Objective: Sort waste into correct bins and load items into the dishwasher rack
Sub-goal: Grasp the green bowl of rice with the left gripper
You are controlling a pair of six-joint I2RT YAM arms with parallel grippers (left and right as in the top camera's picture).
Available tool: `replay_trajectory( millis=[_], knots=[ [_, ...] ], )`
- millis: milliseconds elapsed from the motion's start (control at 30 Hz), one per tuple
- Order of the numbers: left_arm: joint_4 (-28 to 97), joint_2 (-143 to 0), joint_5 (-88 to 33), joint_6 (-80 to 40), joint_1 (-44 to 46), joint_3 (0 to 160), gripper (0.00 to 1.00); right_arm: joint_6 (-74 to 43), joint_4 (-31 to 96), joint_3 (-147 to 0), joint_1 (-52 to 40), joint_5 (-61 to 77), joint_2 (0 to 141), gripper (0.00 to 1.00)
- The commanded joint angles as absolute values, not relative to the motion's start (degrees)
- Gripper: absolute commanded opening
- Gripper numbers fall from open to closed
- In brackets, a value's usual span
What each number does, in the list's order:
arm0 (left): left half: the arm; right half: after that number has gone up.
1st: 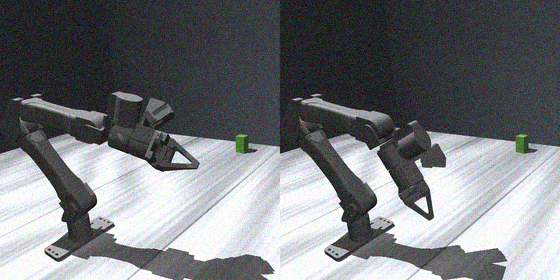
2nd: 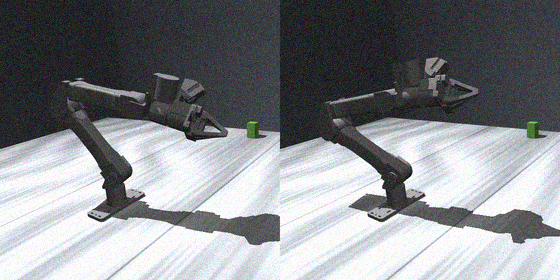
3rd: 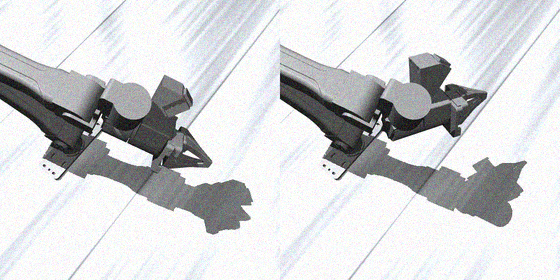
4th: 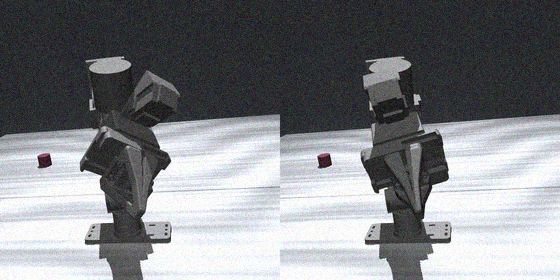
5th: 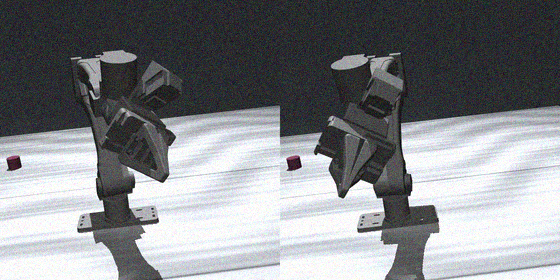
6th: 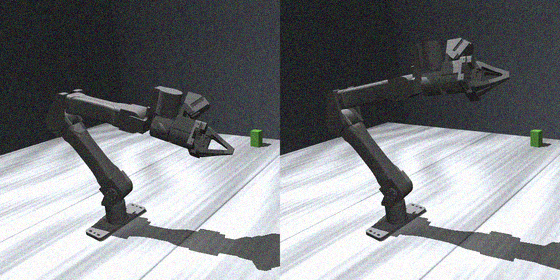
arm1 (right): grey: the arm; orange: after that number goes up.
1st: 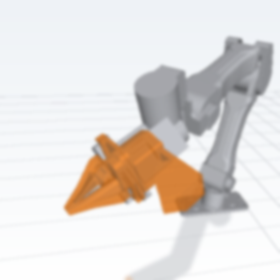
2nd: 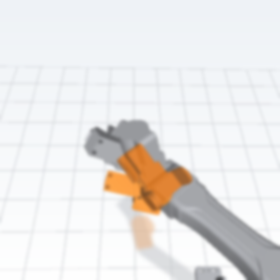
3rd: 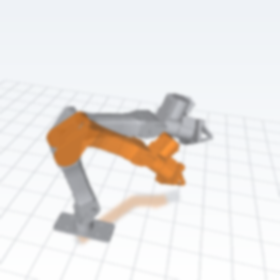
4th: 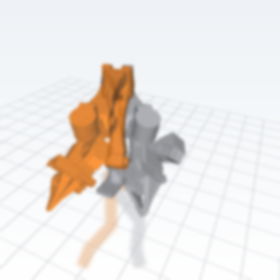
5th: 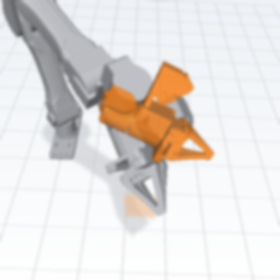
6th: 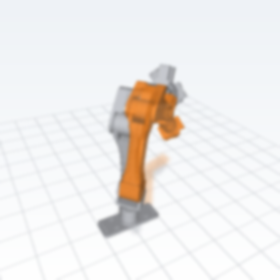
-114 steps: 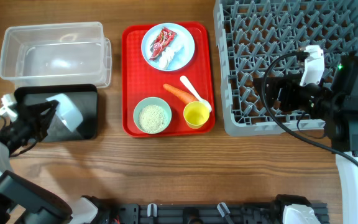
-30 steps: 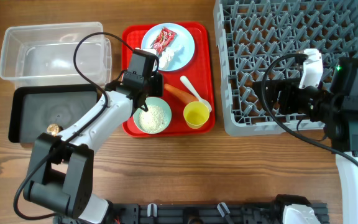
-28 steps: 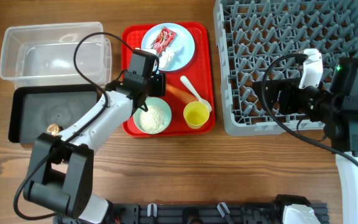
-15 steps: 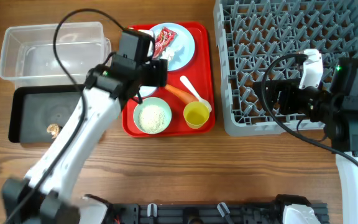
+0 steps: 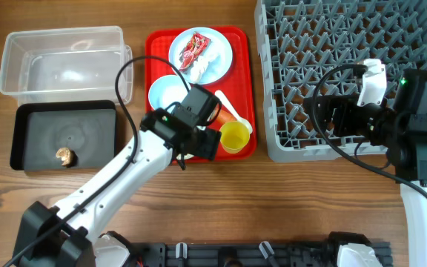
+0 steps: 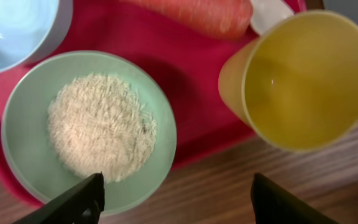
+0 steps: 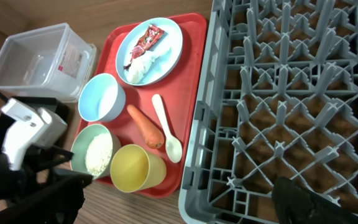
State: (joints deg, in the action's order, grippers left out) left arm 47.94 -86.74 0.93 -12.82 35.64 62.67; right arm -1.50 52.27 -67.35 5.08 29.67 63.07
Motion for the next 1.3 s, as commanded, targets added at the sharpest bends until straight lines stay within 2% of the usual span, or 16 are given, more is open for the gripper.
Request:
replay_trajectory(
  millis=[0, 233, 467, 567, 767, 1100, 1267],
  knots=[
    [42.5, -87.13, 0.03, -13.72, 35.73, 57.98, 0.73, -1.48, 52.05, -68.9, 5.1, 28.91, 63.44, 1.0],
    [36.29, -87.13, 0.1, -13.72, 35.75, 52.25, 0.63, -1.48, 52.23, -68.9, 5.1, 28.91, 63.44, 1.0],
    [31.62, -90.32, 0.08, -13.74, 35.75, 49.76, 0.59, -1.5, 52.21, -68.9, 5.1, 28.91, 63.44, 1.0],
    [30.52, -93.21, 0.08, -13.74, 35.75, 49.76, 0.51, -1.48, 52.31, -68.9, 5.1, 28.88, 63.44, 1.0],
    [29.17, -95.15, 0.14, -13.78, 35.73, 49.78, 0.28, -1.48, 52.34, -68.9, 5.1, 28.64, 63.44, 1.0],
    [28.82, -92.99, 3.05, -14.02, 35.73, 51.18, 0.27, -1.5, 51.99, -68.9, 5.1, 28.25, 63.44, 1.0],
    [28.97, -92.84, 4.6, -14.24, 35.73, 51.18, 0.05, -1.54, 52.01, -68.9, 5.1, 28.25, 63.44, 1.0]
  ],
)
